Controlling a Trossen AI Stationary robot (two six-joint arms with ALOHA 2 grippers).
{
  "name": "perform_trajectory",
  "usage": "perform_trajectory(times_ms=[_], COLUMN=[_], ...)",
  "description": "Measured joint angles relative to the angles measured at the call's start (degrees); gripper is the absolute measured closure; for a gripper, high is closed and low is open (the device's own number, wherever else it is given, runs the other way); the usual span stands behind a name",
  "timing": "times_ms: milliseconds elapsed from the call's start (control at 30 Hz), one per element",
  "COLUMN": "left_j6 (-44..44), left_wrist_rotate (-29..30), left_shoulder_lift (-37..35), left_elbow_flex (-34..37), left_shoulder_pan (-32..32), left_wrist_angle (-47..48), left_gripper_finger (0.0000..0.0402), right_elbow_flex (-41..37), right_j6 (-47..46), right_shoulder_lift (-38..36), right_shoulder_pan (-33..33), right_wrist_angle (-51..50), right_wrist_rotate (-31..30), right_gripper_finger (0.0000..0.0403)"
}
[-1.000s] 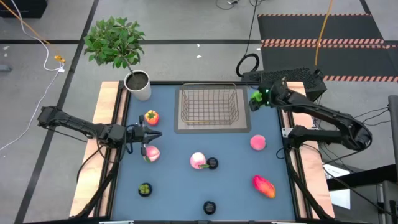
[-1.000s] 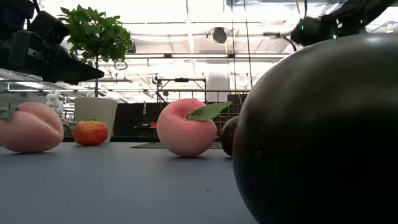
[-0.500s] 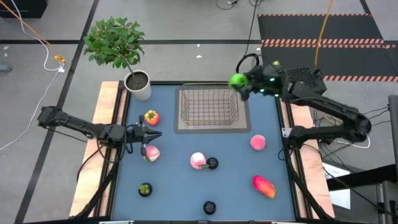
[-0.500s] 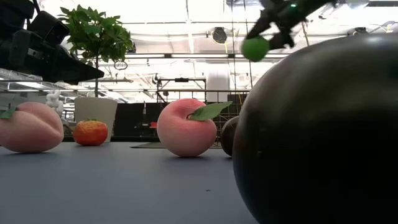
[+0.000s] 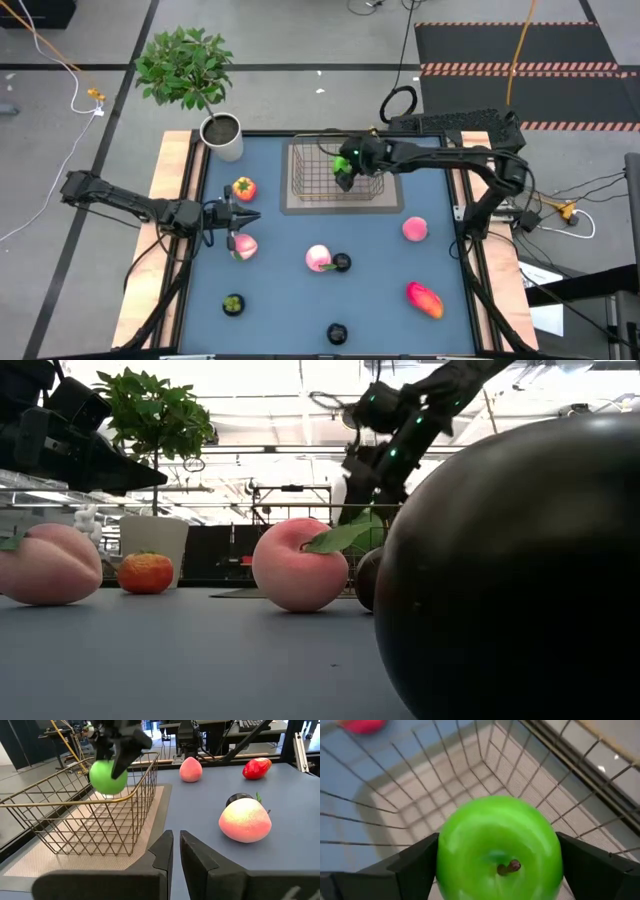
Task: Build produce basket
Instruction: Put the green apple into the wire basket
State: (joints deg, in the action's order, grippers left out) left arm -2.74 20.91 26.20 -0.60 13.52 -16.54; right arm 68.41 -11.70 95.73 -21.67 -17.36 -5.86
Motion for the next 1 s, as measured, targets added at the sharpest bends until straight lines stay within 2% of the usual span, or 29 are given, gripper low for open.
perform_trajectory(times_ms=[367, 1000], left_j6=[0.02, 0.00], left_wrist_rotate=[0.00, 0.00], left_shoulder_lift=[0.00, 0.00], left_elbow_flex=[0.00, 0.00], left_shoulder_pan=[0.00, 0.00], left_wrist_angle=[-0.02, -0.02], left_gripper_finger=[0.0364, 0.0364], right_elbow_flex=[1.50, 1.50], right_j6=[0.90, 0.86], right_shoulder_lift=[4.63, 4.17], right_shoulder_pan=[-0.19, -1.21], right_wrist_angle=[-2.83, -6.15], right_wrist_rotate=[0.10, 0.02], right_gripper_finger=[0.0050, 0.0046])
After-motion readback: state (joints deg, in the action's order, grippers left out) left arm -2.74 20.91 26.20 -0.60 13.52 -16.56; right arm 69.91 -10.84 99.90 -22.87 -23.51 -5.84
